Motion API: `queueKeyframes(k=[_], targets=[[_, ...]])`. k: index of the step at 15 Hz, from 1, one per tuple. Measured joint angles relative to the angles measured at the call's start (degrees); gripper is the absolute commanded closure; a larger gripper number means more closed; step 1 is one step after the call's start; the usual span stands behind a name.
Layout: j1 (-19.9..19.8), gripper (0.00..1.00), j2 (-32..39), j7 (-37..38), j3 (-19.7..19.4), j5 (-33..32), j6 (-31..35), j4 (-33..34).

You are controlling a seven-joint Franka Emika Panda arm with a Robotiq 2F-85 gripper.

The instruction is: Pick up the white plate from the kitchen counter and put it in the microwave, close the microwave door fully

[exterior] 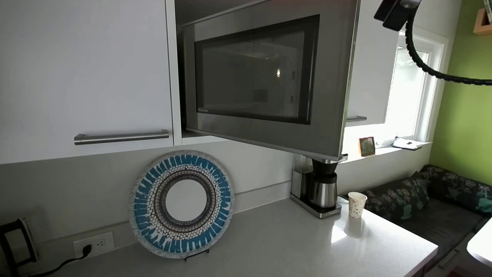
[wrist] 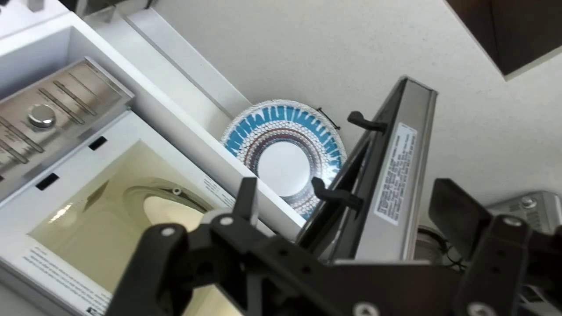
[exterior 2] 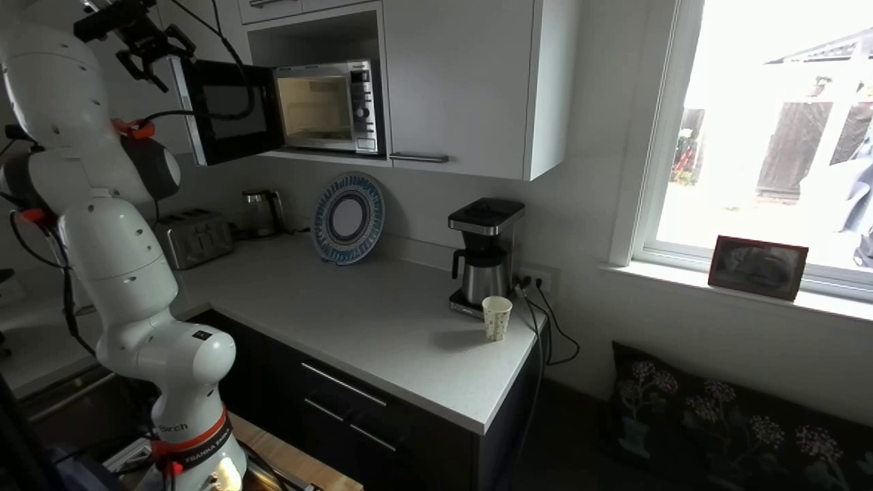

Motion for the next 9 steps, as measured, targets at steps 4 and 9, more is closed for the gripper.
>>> queueKeyframes(k=[4, 9], targets=[[0.0, 0.0, 0.6, 1.3, 4.1, -8.6, 0.4, -0.7], [0.0, 0.0, 2.4, 2.1, 8.4, -14.5, 4.7, -1.4]])
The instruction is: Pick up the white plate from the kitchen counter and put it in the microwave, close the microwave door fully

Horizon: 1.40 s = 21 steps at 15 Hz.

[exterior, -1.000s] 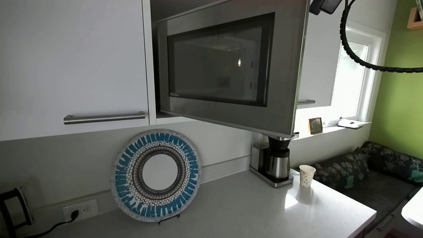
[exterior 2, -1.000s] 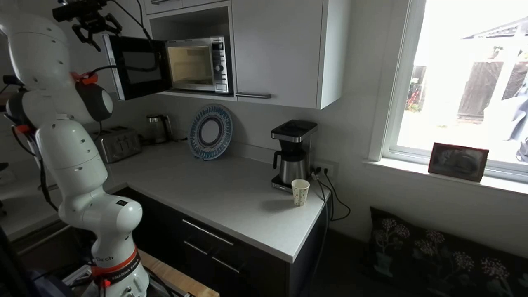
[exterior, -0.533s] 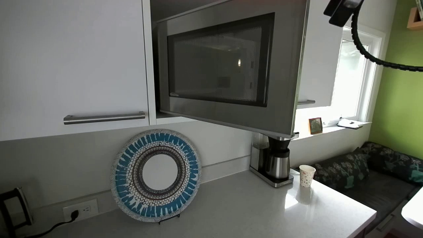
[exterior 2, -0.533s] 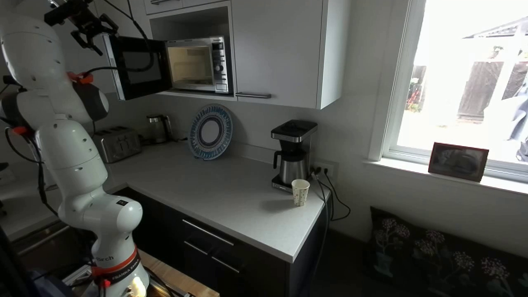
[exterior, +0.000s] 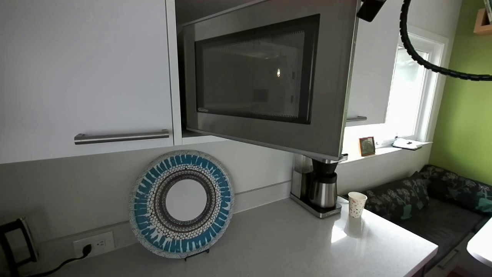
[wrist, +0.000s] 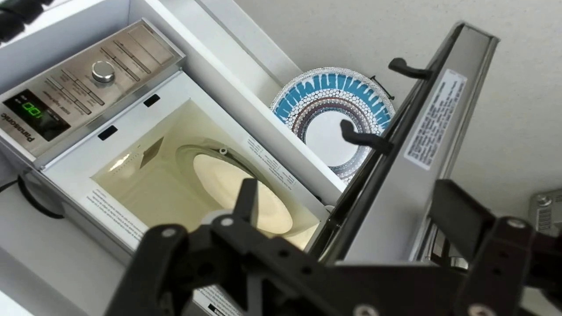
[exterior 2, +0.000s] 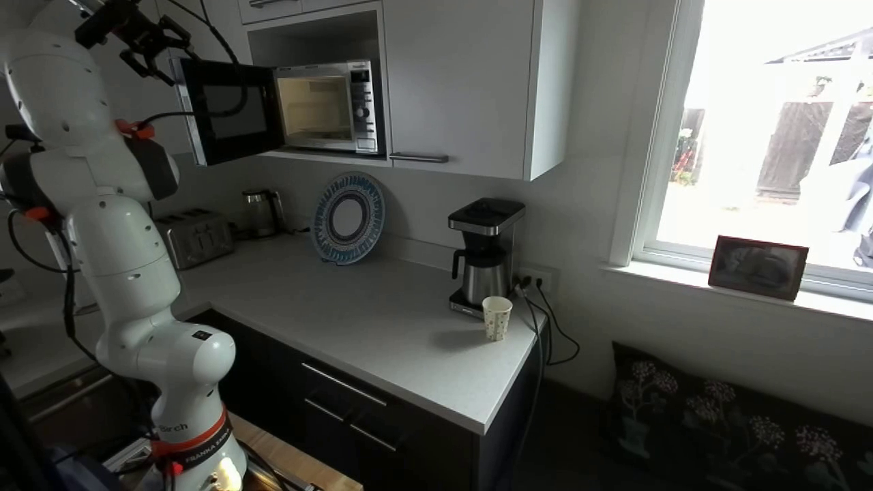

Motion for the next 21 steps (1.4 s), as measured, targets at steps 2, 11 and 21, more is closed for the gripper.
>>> queueKeyframes(k=[2, 11, 21], targets=[[0.0, 0.0, 0.1, 0.0, 0.1, 0.0, 0.0, 0.0], [0.0, 0.0, 0.2, 4.2, 1.7, -0.4, 0.5, 0.2], [0.1, 0.0, 2.4, 11.7, 3.4, -0.3, 6.0, 0.6]])
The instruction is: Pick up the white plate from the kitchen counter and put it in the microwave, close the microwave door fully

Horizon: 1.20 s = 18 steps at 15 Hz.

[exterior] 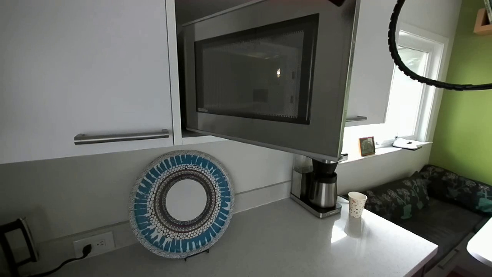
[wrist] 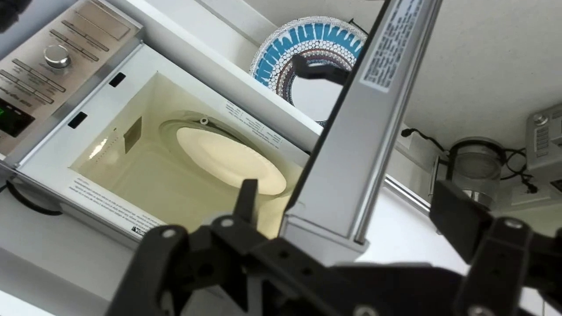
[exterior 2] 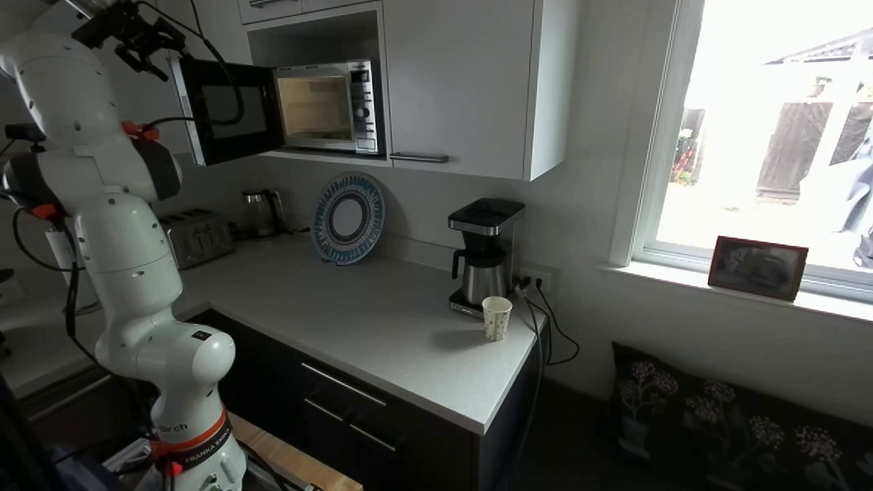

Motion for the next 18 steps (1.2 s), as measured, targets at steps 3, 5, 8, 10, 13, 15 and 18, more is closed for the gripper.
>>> queueKeyframes(k=[3, 5, 8, 10, 13, 15, 18], targets=[[-0.1, 0.0, 1.0, -0.4, 0.0, -0.2, -2.0, -0.4], [-0.1, 0.0, 0.9, -1.6, 0.0, -1.3, -7.3, -0.7], [-0.1, 0.0, 0.1, -4.4, 0.0, -5.3, -15.3, -1.0], [-0.1, 0.0, -0.4, -6.7, 0.0, -9.2, -16.8, -1.7], [-0.2, 0.0, -0.5, -9.0, -0.1, -15.2, -16.1, -3.4], [-0.4, 0.0, -0.4, -9.1, -0.2, -18.0, -14.6, -4.6], [-0.6, 0.0, -0.8, -8.2, -0.3, -20.6, -14.6, -6.8]])
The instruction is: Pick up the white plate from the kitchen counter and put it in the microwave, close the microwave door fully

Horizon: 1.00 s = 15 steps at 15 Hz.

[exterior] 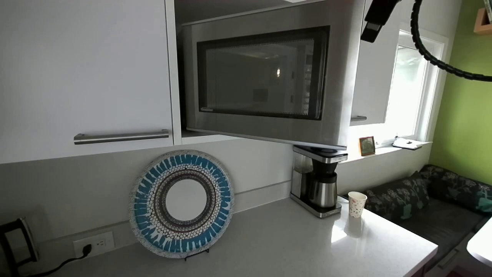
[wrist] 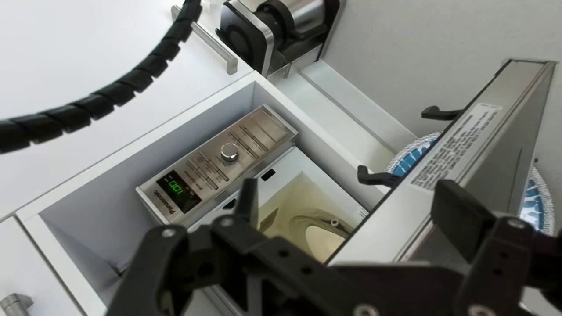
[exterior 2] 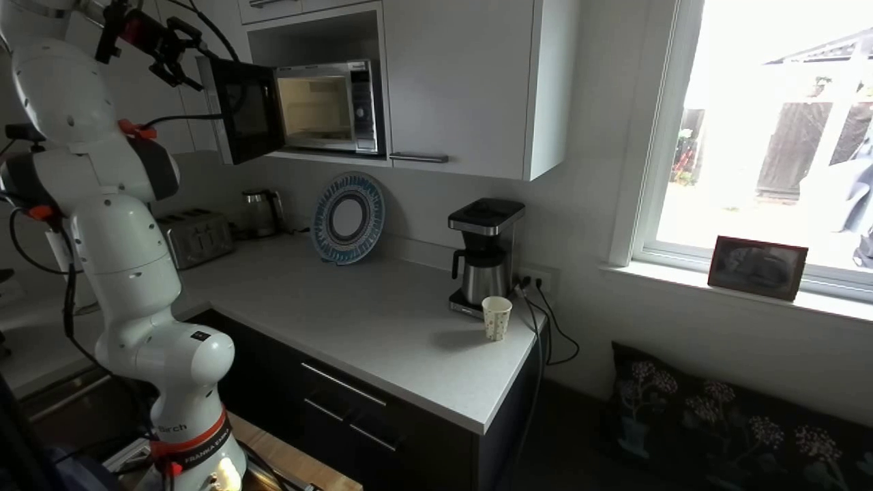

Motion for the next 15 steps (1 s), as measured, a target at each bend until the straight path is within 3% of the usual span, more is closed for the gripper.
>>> queueKeyframes(k=[3, 6, 15], targets=[[0.1, 0.0, -0.8, 1.2, -0.8, -3.0, 0.7, -2.1], [0.1, 0.0, -2.2, 2.2, -3.7, -5.5, 5.4, -4.7], [0.7, 0.0, -2.2, 4.6, -6.5, -5.8, 9.1, -6.2]])
